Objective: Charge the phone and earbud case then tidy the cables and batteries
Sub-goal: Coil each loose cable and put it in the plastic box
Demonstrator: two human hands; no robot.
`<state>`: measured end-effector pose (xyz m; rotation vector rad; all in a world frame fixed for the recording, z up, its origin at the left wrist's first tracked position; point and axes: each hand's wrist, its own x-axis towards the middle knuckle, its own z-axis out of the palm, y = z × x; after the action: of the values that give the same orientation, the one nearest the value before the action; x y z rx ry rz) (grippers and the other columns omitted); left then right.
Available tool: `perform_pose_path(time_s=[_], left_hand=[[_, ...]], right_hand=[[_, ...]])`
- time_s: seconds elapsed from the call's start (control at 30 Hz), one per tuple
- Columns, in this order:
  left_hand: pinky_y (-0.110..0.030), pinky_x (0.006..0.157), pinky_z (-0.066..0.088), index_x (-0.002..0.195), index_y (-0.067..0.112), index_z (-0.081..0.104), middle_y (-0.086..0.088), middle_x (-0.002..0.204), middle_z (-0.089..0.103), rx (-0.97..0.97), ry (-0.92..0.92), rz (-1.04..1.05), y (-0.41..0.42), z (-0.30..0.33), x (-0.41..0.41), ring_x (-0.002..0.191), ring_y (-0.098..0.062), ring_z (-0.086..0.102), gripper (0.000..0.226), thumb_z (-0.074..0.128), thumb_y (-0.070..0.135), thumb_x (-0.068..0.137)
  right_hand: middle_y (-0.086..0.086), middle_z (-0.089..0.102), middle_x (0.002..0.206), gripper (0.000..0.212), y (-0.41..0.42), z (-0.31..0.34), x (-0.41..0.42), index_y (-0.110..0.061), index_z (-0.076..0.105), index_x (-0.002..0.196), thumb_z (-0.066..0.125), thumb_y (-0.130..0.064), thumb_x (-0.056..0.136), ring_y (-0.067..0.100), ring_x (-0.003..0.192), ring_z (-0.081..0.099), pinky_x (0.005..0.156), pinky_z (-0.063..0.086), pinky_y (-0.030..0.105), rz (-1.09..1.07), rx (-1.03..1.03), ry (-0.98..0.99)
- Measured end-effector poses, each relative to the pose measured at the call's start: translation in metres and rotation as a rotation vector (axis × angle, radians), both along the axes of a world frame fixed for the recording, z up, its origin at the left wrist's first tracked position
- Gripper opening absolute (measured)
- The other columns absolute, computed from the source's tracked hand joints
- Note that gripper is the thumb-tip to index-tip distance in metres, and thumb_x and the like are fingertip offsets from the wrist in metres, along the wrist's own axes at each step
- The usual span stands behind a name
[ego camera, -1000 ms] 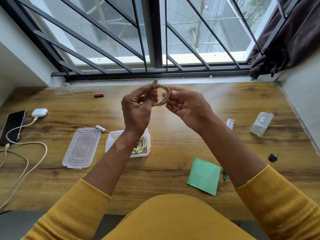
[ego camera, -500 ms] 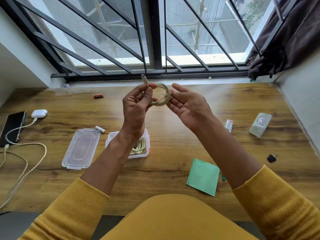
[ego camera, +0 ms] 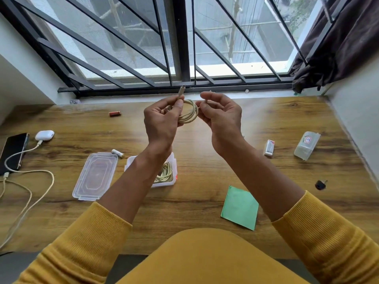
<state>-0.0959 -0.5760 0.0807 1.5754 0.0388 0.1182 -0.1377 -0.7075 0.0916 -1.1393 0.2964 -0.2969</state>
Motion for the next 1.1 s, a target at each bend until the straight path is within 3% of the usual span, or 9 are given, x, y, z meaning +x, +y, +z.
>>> perform_pose_path(time_s=[0.1,0.2,0.37,0.5,0.57,0.67,0.87,0.97,1.1], left_hand=[[-0.031,0.057,0.06,0.113,0.017,0.082,0.0,0.093,0.081,0.128,-0.075,0.034,-0.002,0.002,0.002,0.074,-0.014,0.076,0.018,0.076,0.021,0.097],[-0.031,0.055,0.062,0.118,0.018,0.081,0.001,0.092,0.081,0.201,-0.106,0.025,-0.004,0.003,-0.002,0.065,-0.012,0.073,0.021,0.074,0.023,0.098],[-0.035,0.056,0.064,0.119,0.017,0.081,0.001,0.088,0.081,0.268,-0.125,0.011,-0.003,0.002,-0.005,0.06,-0.014,0.074,0.023,0.075,0.024,0.098],[-0.037,0.059,0.066,0.117,0.016,0.081,-0.002,0.094,0.081,0.287,-0.134,-0.008,-0.004,0.002,-0.004,0.071,-0.013,0.078,0.022,0.078,0.022,0.096],[-0.039,0.068,0.067,0.115,0.018,0.083,0.002,0.095,0.081,0.295,-0.141,-0.021,-0.001,0.002,-0.001,0.078,-0.011,0.078,0.02,0.078,0.022,0.096],[-0.043,0.076,0.067,0.114,0.022,0.083,0.009,0.099,0.081,0.318,-0.159,-0.084,0.003,0.003,0.002,0.087,-0.011,0.077,0.019,0.075,0.019,0.097],[-0.039,0.081,0.066,0.123,0.024,0.079,0.005,0.113,0.08,0.404,-0.21,-0.184,0.008,0.003,0.001,0.094,-0.011,0.077,0.031,0.062,0.012,0.1],[-0.029,0.073,0.065,0.132,0.024,0.075,0.0,0.118,0.078,0.449,-0.233,-0.212,0.01,0.003,0.0,0.094,-0.009,0.076,0.035,0.061,0.013,0.101],[-0.038,0.065,0.066,0.146,0.023,0.063,-0.01,0.119,0.072,0.332,-0.112,-0.284,0.016,-0.003,0.0,0.089,-0.019,0.078,0.048,0.064,0.019,0.098]], right_hand=[[0.013,0.078,0.096,0.033,0.0,-0.003,0.001,-0.013,0.062,0.122,0.071,0.002,0.094,0.031,0.097,0.076,0.094,0.061,0.051,-0.08,-0.292,-0.089],[0.006,0.08,0.098,0.044,-0.004,-0.004,0.002,-0.015,0.053,0.125,0.079,-0.006,0.091,0.017,0.095,0.078,0.089,0.063,0.042,-0.135,-0.439,-0.123],[0.003,0.08,0.1,0.017,-0.014,-0.014,0.002,-0.003,0.076,0.108,0.08,-0.006,0.092,0.011,0.094,0.078,0.084,0.065,0.041,-0.149,-0.669,-0.248],[0.003,0.075,0.099,0.013,-0.016,-0.023,0.004,-0.015,0.083,0.105,0.079,-0.013,0.093,0.013,0.093,0.072,0.077,0.063,0.035,-0.087,-0.815,-0.239],[0.003,0.074,0.099,0.013,-0.016,-0.024,0.004,-0.02,0.083,0.103,0.082,-0.016,0.091,0.014,0.092,0.072,0.078,0.063,0.036,-0.032,-0.781,-0.182],[0.01,0.08,0.098,0.012,-0.017,-0.02,0.004,-0.008,0.082,0.103,0.081,-0.009,0.091,0.025,0.087,0.08,0.078,0.066,0.049,0.114,-0.515,-0.098],[0.026,0.075,0.092,0.013,-0.018,-0.016,0.001,0.01,0.073,0.094,0.081,0.003,0.087,0.04,0.084,0.077,0.076,0.066,0.046,0.121,-0.346,-0.048],[0.029,0.074,0.094,0.021,-0.02,-0.017,-0.001,0.014,0.068,0.097,0.081,-0.001,0.088,0.04,0.085,0.077,0.075,0.065,0.042,0.125,-0.308,-0.051],[0.024,0.074,0.093,0.024,-0.022,-0.014,-0.002,0.005,0.065,0.101,0.082,-0.007,0.089,0.038,0.088,0.078,0.078,0.066,0.043,0.119,-0.258,-0.016]])
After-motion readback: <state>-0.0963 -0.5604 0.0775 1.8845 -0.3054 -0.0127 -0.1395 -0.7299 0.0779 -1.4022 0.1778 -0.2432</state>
